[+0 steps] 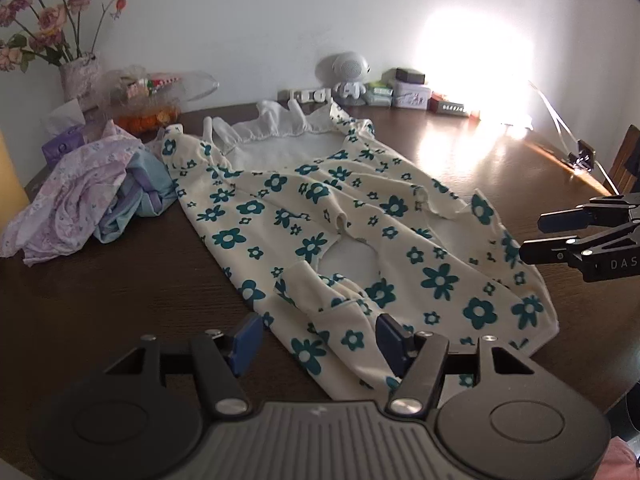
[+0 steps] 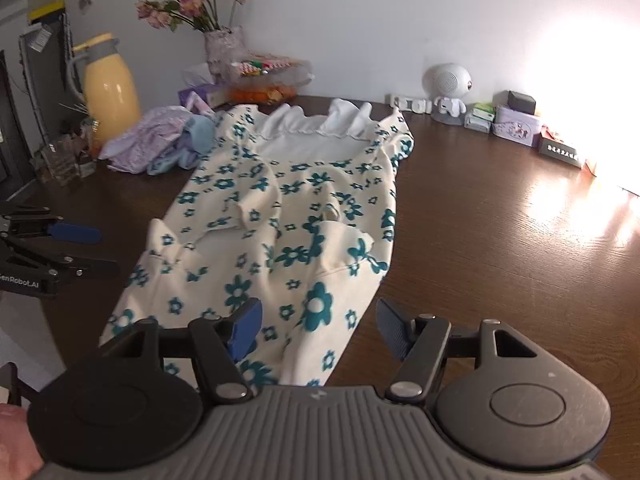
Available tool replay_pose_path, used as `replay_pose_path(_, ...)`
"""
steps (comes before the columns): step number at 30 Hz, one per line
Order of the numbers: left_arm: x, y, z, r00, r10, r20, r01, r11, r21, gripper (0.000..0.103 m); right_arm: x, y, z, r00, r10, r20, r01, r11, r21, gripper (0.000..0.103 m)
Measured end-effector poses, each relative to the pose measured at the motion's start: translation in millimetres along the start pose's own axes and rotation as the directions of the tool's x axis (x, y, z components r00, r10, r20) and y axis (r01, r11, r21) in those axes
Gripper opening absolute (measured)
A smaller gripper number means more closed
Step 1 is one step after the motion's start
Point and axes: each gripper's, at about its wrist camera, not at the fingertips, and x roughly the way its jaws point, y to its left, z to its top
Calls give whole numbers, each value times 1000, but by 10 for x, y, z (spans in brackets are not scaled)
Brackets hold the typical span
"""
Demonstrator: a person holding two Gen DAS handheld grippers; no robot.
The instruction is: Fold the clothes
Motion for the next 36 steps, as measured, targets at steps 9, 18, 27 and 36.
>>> replay_pose_path(9,583,219,222,989,-88,-117,75,991,-111,35,522,-315,117,994,55,-96,-40,988,149,29)
replay_pose_path(18,231,281,110,993,-90,-80,85,995,-60,2,332,-646,8,995,95,-41,-79,954,291,6)
replay_pose_path(27,47,365,-41,992,-78,-96,74,996,-47,10,337,-598,-77,992,110,-62,-86,948,307,30)
replay_pose_path(36,154,355,246,998,6,-57,-4,1000,21,47,269,-609,237,1000,15,-15,-13,985,173,39)
